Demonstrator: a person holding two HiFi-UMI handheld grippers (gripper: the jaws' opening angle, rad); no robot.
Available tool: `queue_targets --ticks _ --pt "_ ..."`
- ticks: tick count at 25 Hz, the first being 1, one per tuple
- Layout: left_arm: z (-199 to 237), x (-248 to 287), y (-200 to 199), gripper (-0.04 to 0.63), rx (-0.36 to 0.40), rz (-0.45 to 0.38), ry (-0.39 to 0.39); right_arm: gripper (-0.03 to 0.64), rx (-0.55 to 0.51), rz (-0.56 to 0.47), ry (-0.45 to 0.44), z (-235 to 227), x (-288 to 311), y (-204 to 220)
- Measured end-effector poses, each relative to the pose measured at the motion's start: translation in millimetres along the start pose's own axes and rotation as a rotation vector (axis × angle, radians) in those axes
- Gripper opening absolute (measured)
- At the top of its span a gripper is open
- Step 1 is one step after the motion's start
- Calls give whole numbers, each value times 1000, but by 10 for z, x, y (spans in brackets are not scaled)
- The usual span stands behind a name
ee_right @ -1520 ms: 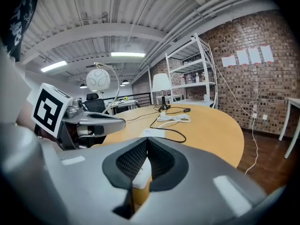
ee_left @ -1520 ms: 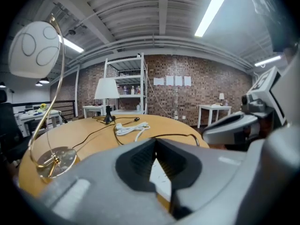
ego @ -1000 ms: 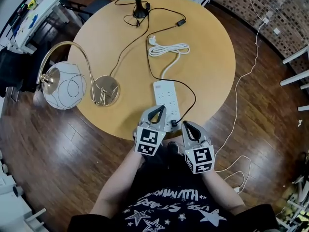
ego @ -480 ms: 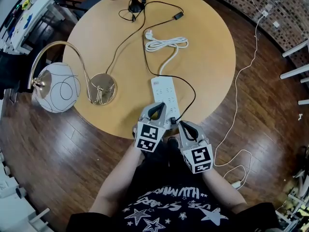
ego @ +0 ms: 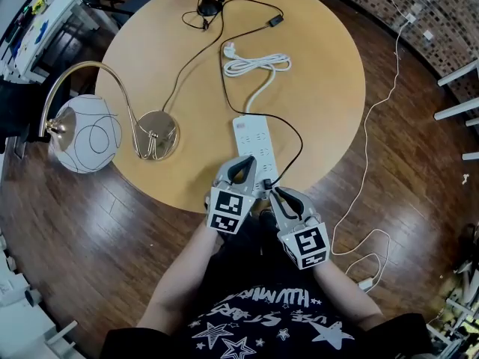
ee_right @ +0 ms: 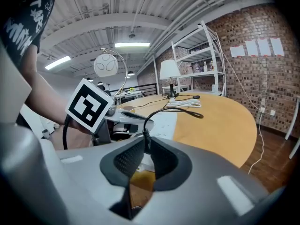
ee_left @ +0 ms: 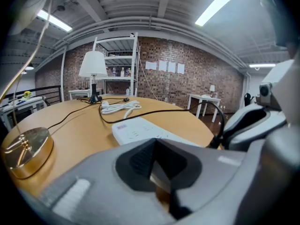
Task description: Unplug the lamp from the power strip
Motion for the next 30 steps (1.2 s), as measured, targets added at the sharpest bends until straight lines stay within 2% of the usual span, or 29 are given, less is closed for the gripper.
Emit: queue_targets --ticks 2,4,12,16,19,24,30 --pt "0 0 0 3 1 -2 2 130 2 18 -24 36 15 30" --pt "-1 0 0 3 0 -4 5 149 -11 30 -22 50 34 42" --pt "-22 -1 1 3 28 -10 8 147 -86 40 37 120 275 -41" --pt "-29 6 5 3 54 -2 12 107 -107 65 81 138 345 -48" --pt "-49 15 6 3 93 10 14 106 -96 77 79 131 346 -52" --pt "-45 17 17 3 110 9 17 92 -36 85 64 53 344 27" --pt "-50 14 14 3 111 12 18 71 -104 57 69 112 314 -84"
Point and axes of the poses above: the fingertips, and each gripper's own axes: x forward along the fingers, z to its left, y out of its underside, the point moved 5 cm from there along -x, backward along the fingers, and after that the axes turned 14 degrees about y, right-handed, at the moved point
